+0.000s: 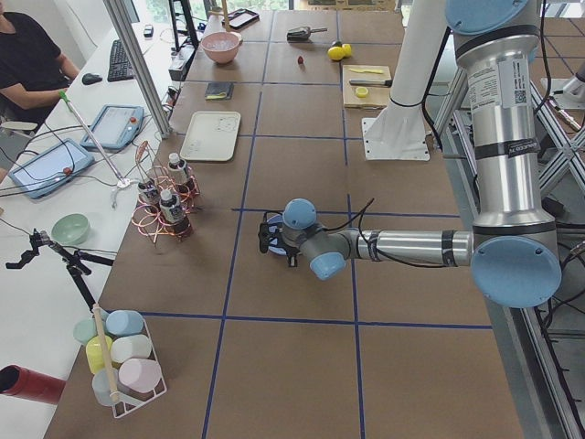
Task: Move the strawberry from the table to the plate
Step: 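Slide the light blue plate with the left gripper toward the table center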
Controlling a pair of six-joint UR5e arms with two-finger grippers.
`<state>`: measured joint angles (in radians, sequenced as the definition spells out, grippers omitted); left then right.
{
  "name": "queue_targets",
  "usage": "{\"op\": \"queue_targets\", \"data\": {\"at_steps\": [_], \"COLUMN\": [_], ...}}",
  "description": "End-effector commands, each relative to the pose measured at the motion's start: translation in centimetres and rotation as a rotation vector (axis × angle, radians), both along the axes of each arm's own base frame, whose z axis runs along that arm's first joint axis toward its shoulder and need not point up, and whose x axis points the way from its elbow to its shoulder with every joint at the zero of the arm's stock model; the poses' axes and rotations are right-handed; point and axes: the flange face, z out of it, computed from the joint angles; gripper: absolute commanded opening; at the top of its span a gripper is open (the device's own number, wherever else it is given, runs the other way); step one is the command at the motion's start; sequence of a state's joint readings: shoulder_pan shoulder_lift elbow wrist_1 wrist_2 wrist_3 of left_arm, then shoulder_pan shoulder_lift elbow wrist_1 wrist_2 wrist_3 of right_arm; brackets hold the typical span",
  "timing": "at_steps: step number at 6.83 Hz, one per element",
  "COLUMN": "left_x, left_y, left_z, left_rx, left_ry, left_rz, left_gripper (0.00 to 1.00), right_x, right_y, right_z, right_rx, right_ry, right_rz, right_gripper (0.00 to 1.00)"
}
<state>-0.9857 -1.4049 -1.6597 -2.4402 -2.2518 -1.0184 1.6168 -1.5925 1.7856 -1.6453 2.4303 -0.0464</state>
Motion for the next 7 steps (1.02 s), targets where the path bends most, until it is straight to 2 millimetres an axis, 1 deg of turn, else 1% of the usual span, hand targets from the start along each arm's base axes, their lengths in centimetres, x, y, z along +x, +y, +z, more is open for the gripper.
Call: {"op": "queue_targets", "data": {"at_steps": [1, 2, 3, 4, 5, 6, 7], "left_x": [0.7, 3.7, 5.5, 9.4, 14.7, 20.3, 24.2], "left_y": [-7.0, -12.8, -14.8, -13.5, -12.0, -9.0, -6.1], "left_z": [-10.2, -18.7, -23.6, -26.5, -30.0, -32.3, -32.9], "left_rx": [-0.035, -0.047, -0.051, -0.131, -0.180, -0.228, -0.250], "left_ry": [0.005, -0.004, 0.003, 0.047, 0.069, 0.101, 0.153], "left_rz": [-0.046, -0.063, -0.061, -0.074, -0.091, -0.084, -0.111], "left_gripper": [0.00, 0.00, 0.00, 0.00, 0.00, 0.00, 0.00], "right_x": [-0.6, -1.1, -1.8, -1.8, -1.8, -1.9, -1.9], "right_y": [-0.8, -0.9, -1.0, -1.0, -1.0, -1.1, -1.2], "right_z": [-0.8, -0.8, -0.8, -0.3, -0.4, -0.5, -0.9], "right_rx": [0.015, 0.019, 0.018, -0.012, -0.017, -0.015, -0.010], "right_ry": [-0.002, 0.004, 0.005, 0.001, -0.001, -0.003, -0.005], "right_rz": [-0.012, -0.025, -0.037, -0.020, -0.015, -0.016, -0.015], "right_gripper": [1.00, 1.00, 1.00, 1.00, 1.00, 1.00, 1.00]}}
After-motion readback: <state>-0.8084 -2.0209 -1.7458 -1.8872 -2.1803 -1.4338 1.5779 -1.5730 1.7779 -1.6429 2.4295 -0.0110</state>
